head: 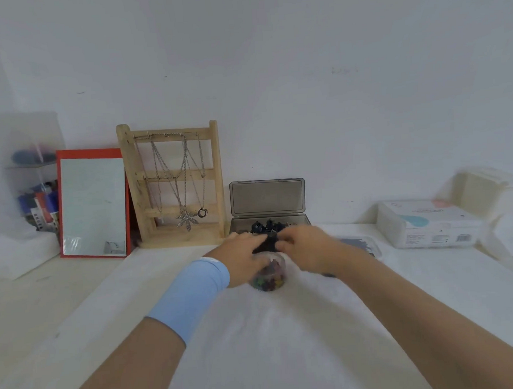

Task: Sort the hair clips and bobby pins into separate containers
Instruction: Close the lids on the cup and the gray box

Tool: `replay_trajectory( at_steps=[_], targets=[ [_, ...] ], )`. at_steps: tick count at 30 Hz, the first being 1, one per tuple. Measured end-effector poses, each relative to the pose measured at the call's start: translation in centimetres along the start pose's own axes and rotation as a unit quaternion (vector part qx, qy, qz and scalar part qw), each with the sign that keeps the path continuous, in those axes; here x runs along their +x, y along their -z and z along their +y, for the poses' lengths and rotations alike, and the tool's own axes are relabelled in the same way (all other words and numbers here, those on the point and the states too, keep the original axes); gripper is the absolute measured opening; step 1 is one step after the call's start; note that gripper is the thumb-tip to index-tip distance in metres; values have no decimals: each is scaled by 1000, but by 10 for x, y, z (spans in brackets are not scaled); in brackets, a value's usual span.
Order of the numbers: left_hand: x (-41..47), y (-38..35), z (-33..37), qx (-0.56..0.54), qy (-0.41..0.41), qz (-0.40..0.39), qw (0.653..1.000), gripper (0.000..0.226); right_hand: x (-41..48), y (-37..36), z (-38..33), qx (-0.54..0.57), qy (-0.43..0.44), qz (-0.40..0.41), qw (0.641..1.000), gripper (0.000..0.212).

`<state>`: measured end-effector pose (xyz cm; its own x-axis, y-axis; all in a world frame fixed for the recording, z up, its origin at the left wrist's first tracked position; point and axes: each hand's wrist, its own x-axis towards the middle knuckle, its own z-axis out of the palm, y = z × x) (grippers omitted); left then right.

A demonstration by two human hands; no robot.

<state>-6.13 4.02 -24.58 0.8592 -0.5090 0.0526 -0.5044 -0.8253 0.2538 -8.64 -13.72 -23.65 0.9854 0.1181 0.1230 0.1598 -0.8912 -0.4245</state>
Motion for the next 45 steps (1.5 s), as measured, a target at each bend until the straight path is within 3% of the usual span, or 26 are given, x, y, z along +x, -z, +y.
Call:
replay_trajectory(
  at_steps=[3, 5, 8, 11, 16, 18, 22, 28, 33, 39, 45],
  targets=[
    [12, 17, 1, -57, -10, 107, 993, 48, 19, 27, 12, 5, -9, 137, 990, 30],
    [27, 28, 0, -58, -17, 150, 987, 46, 36, 44, 24, 25, -46, 173, 983, 34],
    [51, 38, -3, -44, -1, 168, 985, 50, 61, 54, 38, 54, -103, 128, 985, 42],
    [72, 40, -9, -15, 13, 174, 985, 56, 78, 49, 40, 189, -141, 59, 970, 56],
    [88, 42, -18, 7, 1, 192, 981, 64, 93, 36, 46, 285, -147, 105, 941, 71],
    [90, 42, -20, 9, -6, 184, 983, 64, 92, 36, 50, 268, -130, 108, 949, 67],
    [82, 37, -22, 5, -11, 146, 989, 56, 83, 41, 60, 203, -63, 82, 974, 37],
    [59, 13, -28, 6, 19, 31, 999, 48, 58, 30, 59, 17, -10, -3, 1000, 42],
    [56, 8, -29, 92, -7, -48, 995, 55, 52, 25, 52, -141, 28, -14, 990, 38],
    [60, 14, -26, 129, -6, -40, 991, 55, 56, 18, 43, -172, 30, 20, 984, 37],
    [66, 17, -25, 127, 1, -33, 991, 56, 58, 13, 48, -108, 17, 32, 993, 40]
  ],
)
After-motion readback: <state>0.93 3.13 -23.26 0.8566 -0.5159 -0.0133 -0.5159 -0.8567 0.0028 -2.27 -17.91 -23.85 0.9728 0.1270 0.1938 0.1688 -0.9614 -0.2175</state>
